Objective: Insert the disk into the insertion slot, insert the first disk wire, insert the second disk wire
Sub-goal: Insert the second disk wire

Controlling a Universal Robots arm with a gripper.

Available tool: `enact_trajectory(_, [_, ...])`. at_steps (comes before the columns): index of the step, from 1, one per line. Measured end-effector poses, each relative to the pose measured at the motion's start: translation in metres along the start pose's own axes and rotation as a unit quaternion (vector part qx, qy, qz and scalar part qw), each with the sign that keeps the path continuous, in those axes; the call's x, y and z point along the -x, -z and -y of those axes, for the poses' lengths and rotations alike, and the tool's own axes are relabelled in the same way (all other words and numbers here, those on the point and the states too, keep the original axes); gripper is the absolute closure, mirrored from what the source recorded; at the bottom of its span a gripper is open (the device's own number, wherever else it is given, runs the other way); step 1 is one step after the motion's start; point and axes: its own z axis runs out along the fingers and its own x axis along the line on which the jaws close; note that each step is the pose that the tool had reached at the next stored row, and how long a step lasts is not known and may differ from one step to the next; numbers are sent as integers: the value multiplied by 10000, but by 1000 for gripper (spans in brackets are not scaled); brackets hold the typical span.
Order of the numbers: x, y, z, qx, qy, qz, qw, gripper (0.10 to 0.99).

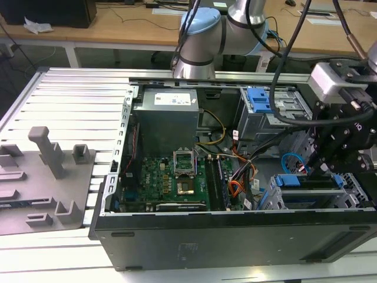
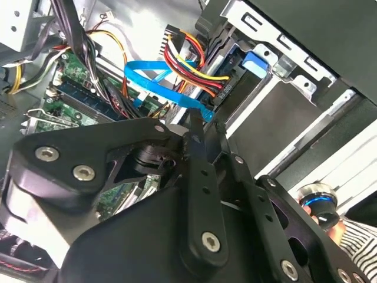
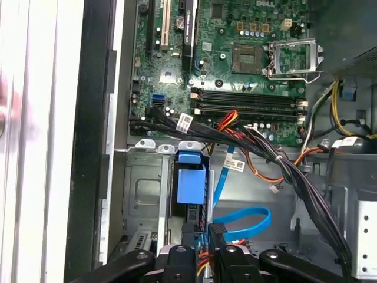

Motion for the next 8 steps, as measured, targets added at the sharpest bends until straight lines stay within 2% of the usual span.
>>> enact_trajectory(1, [-4,-36,2,0,-2,1,10000,847])
enact_trajectory(8, [-62,-99,3,0,-4,5,10000,847])
